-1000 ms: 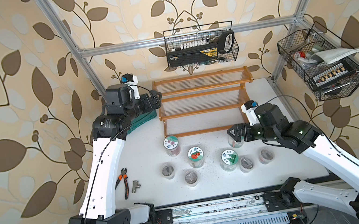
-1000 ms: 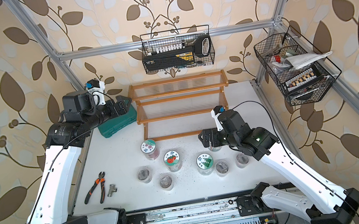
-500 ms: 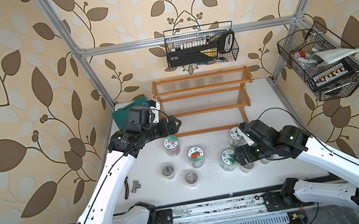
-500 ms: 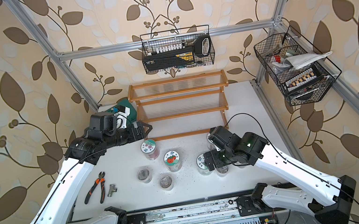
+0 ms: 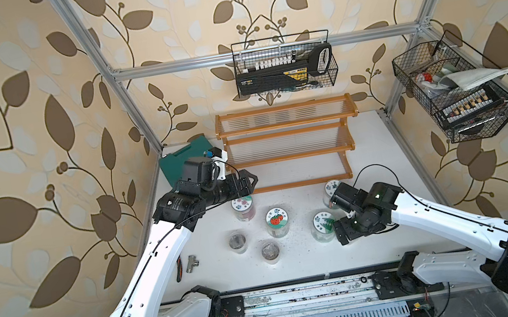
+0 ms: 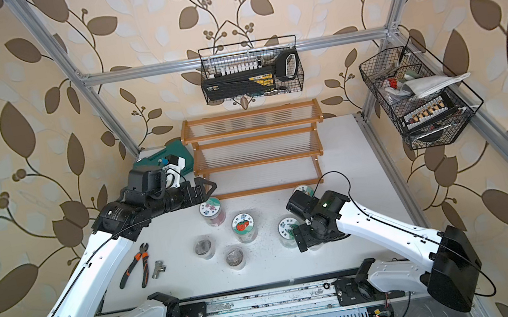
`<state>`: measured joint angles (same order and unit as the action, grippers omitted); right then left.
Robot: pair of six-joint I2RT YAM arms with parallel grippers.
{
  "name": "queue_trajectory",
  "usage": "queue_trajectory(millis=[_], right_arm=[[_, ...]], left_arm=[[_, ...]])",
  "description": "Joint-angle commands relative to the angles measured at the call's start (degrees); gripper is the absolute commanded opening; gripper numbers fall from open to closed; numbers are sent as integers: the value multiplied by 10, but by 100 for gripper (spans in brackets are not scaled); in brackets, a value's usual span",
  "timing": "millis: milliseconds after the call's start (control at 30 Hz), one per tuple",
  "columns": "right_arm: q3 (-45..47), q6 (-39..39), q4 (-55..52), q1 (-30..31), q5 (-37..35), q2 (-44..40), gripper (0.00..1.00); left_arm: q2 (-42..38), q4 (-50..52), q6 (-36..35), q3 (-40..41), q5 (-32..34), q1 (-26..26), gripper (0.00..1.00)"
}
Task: Place the seed container on the shelf
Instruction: Pick up the seed jar at the center of the board.
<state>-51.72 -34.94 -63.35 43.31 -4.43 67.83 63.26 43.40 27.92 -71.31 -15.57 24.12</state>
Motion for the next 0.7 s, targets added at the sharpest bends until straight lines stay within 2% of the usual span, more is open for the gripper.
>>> queue_trajectory(millis=[0, 333, 367, 667], right_arm=[[20, -2, 29, -6, 11, 13, 99], [27, 12, 57, -27, 23, 49, 99], [30, 14, 59, -44, 26, 50, 99], [35, 36, 86, -73, 44, 72, 98]], left_arm=[[2, -19, -3, 4, -8, 4, 98], [8, -27, -3, 13, -11, 3, 98], [9, -26, -3, 11, -12, 3, 98], [15, -30, -2, 16, -11, 4, 98]])
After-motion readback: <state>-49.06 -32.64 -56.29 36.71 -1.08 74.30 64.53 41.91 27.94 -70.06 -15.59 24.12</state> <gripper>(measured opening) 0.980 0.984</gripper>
